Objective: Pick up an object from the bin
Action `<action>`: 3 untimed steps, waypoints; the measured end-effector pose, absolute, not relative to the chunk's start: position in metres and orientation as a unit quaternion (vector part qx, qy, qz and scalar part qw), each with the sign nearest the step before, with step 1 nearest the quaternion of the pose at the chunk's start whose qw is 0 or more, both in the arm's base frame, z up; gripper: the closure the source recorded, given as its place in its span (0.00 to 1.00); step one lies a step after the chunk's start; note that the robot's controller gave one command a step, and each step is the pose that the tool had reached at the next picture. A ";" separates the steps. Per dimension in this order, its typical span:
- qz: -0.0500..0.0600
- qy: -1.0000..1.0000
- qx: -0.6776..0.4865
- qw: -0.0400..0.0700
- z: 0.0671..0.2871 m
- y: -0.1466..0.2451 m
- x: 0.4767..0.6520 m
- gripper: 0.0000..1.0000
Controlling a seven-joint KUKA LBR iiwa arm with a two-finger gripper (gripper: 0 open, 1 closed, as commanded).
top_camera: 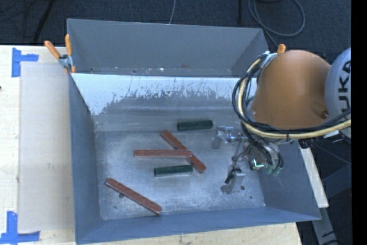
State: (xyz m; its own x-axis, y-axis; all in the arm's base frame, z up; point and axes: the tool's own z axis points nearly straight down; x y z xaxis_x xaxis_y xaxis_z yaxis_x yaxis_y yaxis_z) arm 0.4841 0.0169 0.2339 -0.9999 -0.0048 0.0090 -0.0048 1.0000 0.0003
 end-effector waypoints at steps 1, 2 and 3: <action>0.000 -1.000 0.028 0.004 0.106 0.044 0.522 0.00; 0.000 -0.989 0.147 -0.002 0.070 0.090 0.545 0.00; 0.000 -0.919 0.395 -0.002 0.070 0.096 0.585 0.00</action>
Offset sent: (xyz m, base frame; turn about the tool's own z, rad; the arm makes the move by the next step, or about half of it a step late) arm 0.0393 0.0260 -0.1229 -0.0445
